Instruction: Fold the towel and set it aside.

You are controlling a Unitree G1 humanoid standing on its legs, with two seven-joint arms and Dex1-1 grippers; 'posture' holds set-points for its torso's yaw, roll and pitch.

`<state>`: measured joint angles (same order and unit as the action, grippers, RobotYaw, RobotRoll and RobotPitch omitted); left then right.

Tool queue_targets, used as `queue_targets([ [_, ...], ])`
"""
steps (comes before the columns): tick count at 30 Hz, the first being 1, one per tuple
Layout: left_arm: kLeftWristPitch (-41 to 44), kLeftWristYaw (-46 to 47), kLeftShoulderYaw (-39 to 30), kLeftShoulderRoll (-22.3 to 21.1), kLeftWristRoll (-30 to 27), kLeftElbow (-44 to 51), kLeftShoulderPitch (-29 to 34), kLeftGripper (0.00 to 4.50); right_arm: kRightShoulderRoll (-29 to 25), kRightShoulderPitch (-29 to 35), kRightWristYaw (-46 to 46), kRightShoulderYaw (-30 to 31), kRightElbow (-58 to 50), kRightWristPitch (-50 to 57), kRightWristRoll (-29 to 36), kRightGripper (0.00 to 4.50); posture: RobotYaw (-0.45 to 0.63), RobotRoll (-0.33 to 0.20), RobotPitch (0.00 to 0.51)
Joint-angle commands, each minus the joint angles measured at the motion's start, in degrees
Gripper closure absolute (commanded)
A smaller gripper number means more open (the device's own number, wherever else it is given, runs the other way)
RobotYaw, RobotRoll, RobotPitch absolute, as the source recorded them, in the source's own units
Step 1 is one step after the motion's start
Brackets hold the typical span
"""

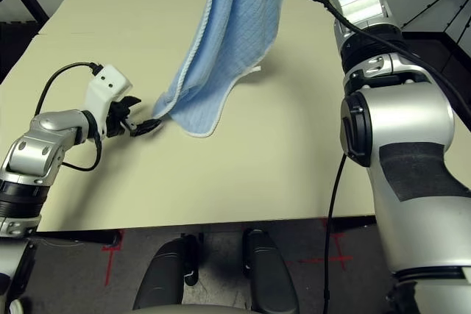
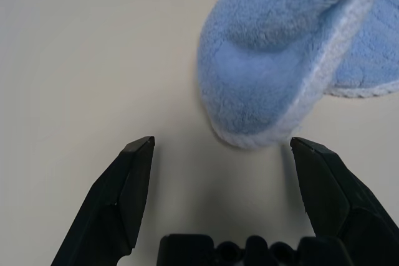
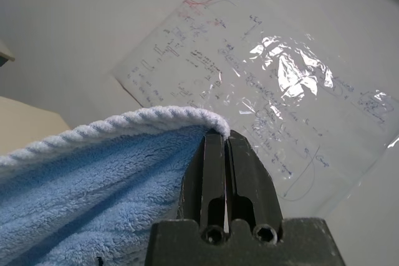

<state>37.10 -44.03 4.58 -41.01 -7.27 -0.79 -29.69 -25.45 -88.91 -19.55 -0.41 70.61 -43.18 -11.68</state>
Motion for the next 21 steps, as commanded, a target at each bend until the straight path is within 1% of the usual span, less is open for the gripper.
queue_targets([
  [1, -0.74, -0.2, 1.06, 0.02, 0.76, 0.71, 0.87, 0.08, 0.07, 0.33, -0.54, -0.03, -0.1, -0.08, 0.75, 4.5, 0.05, 0.0, 0.173],
  [10, -1.76, 0.55, 2.4, 2.31, 1.89, 0.6, -0.01, 0.08, -0.1, 0.4, -0.87, -0.05, -0.21, -0.14, 0.83, 4.5, 0.05, 0.0, 0.172],
  [12, -1.89, 0.67, 2.61, 2.5, 1.99, 0.44, -0.13, 0.32, -0.12, 0.42, -0.94, -0.04, -0.26, -0.18, 0.82, 4.5, 0.05, 0.0, 0.172],
  [14, -2.28, 0.76, 2.75, 2.54, 2.21, 0.08, -0.31, 0.73, -0.15, 0.45, -0.98, -0.03, -0.3, -0.23, 0.81, 4.5, 0.04, 0.0, 0.171],
  [17, -2.99, 0.66, 2.96, 2.27, 2.77, -0.68, -0.54, 1.83, -0.18, 0.46, -1.05, -0.03, -0.34, -0.28, 0.81, 4.5, 0.04, 0.0, 0.17],
  [18, -3.2, 0.64, 2.97, 2.2, 2.91, -0.91, -0.57, 2.14, -0.19, 0.47, -1.07, -0.04, -0.35, -0.29, 0.82, 4.5, 0.04, 0.0, 0.17],
  [20, -3.65, 0.77, 2.85, 2.22, 3.17, -1.28, -0.63, 2.95, -0.19, 0.49, -1.12, -0.05, -0.38, -0.31, 0.85, 4.5, 0.04, 0.0, 0.169],
  [21, -3.95, 0.97, 2.71, 2.31, 3.34, -1.49, -0.7, 3.28, -0.19, 0.5, -1.15, -0.05, -0.39, -0.31, 0.87, 4.5, 0.04, 0.0, 0.169],
])
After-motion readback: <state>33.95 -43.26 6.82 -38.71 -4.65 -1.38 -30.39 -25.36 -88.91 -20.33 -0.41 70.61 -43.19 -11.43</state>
